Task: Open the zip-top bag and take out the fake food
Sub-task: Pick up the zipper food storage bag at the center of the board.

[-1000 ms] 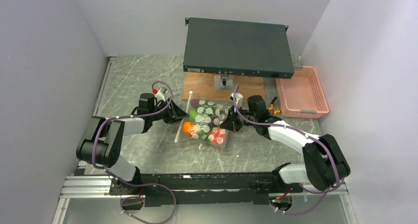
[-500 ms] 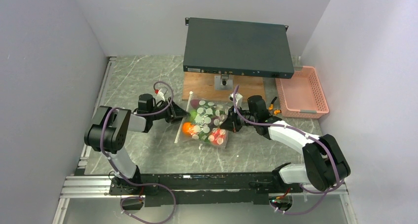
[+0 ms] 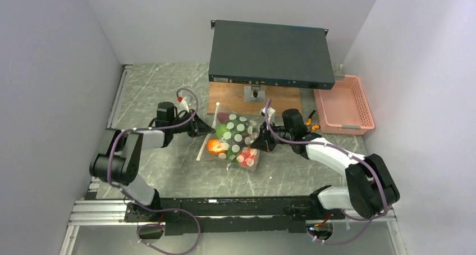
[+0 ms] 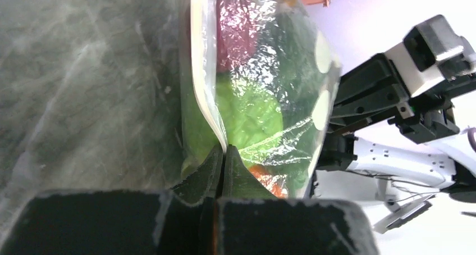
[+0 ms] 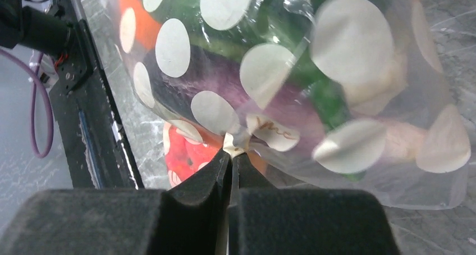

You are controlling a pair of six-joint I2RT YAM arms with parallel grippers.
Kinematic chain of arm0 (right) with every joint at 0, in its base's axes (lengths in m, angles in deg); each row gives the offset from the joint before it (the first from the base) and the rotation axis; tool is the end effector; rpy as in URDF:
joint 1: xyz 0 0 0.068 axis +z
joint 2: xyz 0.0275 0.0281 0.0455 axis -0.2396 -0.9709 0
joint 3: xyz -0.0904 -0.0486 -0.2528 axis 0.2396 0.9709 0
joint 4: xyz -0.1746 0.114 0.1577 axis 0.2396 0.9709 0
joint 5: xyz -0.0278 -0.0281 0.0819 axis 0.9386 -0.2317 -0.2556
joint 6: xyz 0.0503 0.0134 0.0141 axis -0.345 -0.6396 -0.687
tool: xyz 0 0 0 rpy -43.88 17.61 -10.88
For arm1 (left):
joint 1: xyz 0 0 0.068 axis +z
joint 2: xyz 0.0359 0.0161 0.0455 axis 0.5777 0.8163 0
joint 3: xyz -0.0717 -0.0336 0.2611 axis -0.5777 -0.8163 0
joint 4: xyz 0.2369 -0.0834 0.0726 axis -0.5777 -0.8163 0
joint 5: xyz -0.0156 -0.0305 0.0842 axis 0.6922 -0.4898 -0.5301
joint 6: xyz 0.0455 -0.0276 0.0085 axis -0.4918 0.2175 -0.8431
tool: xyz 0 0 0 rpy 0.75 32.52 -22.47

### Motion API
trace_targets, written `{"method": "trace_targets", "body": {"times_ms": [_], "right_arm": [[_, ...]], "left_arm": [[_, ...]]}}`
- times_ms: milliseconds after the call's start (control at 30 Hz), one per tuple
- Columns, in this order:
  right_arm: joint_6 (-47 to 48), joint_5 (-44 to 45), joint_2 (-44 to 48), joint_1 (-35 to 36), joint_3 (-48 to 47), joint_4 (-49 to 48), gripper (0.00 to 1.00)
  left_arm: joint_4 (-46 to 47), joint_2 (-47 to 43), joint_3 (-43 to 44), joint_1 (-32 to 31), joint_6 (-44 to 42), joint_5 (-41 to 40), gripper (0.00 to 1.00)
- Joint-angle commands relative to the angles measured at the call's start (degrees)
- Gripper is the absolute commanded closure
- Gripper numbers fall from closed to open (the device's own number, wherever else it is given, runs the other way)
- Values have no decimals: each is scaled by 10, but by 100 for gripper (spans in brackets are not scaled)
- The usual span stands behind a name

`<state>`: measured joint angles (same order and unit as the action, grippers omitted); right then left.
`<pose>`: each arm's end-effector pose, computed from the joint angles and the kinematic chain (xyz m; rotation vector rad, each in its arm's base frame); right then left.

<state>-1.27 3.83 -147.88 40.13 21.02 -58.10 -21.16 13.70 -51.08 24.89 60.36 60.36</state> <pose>0.2189 0.1340 0.1925 -0.8085 2.0697 1.0875 0.2860 -0.0819 0.1444 -0.0948 2.2261 -1.5845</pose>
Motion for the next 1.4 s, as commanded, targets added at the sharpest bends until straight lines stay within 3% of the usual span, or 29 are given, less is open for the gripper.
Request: {"method": "trace_targets", "body": {"times_ms": [0,167,233,400,667,867,1233,1367], "right_arm": [[81,-67,30,-10,-25,63,89],[217,-147,82,-30,-84,211,33],[270,-168,99,-33,-112,268,23],[334,-208,104,-37,-163,333,16],[241,-254,67,-38,-187,163,8],[144,-288,56,-37,-193,-7,1],[18,-245,63,-38,-159,-104,1],[17,-234,68,-38,-132,-137,0]], "left_arm": [[-256,-130,92,-13,-209,-24,100],[-500,-201,176,-16,-374,-80,100],[-565,-212,202,-17,-431,-92,100],[-670,-224,253,-37,-535,-110,100],[-738,-271,315,-103,-623,-137,100],[-745,-300,358,-148,-633,-140,100],[-699,-318,347,-165,-609,-103,100],[-689,-322,346,-167,-600,-92,100]]}}
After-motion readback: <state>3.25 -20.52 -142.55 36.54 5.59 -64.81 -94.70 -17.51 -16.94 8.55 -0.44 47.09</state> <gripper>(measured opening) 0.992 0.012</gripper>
